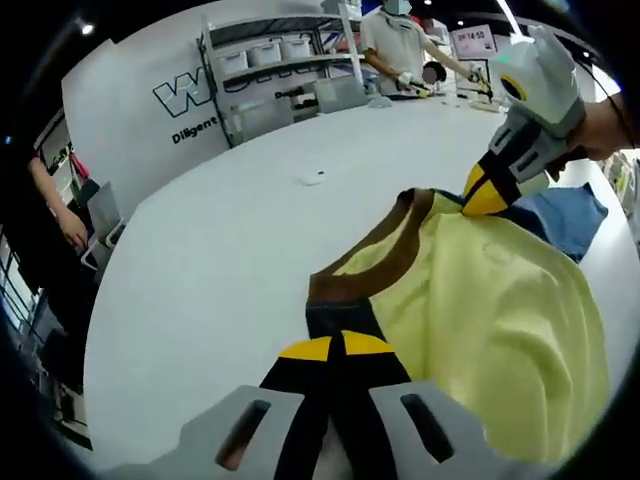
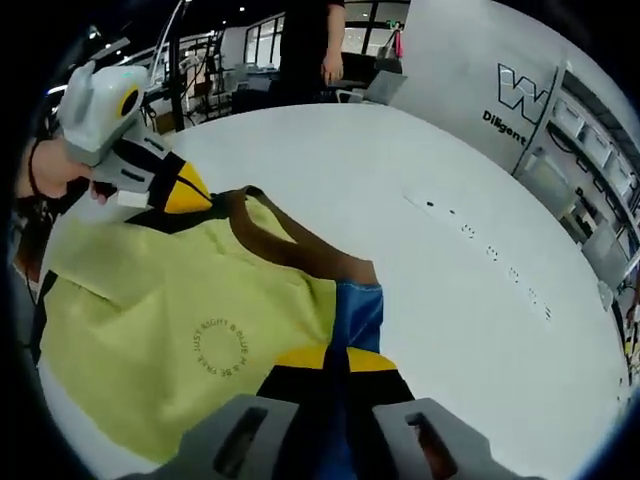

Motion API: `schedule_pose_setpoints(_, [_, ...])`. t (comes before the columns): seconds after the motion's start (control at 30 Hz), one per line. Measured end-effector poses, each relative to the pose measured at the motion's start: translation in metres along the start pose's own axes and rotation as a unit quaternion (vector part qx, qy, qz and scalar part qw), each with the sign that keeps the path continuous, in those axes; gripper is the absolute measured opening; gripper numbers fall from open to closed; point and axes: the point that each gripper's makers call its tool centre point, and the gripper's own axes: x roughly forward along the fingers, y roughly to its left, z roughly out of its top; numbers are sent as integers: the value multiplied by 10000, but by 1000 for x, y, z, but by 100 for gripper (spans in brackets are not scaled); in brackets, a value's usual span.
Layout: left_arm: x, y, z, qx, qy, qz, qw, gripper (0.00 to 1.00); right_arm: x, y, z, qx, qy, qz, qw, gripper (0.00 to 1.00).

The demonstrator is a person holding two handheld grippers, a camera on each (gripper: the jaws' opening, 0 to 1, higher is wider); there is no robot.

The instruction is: Fold the garment on the visible template until the final outline fits inside the template.

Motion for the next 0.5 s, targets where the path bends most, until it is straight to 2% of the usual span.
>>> schedule_pose_setpoints(0.07, [1,4,-1,7,1,45,10000,3,2,-1,2,31,-13,25,10000,0])
schedule_pose_setpoints(0.23, [2,12,-3,-68,23,162,9998,3,8,0,9,-195,18,50,9998,0])
schedule_pose_setpoints(0.5, [6,23,-5,-115,45,294,9995,3,17,-5,18,76,-41,110,9999,0])
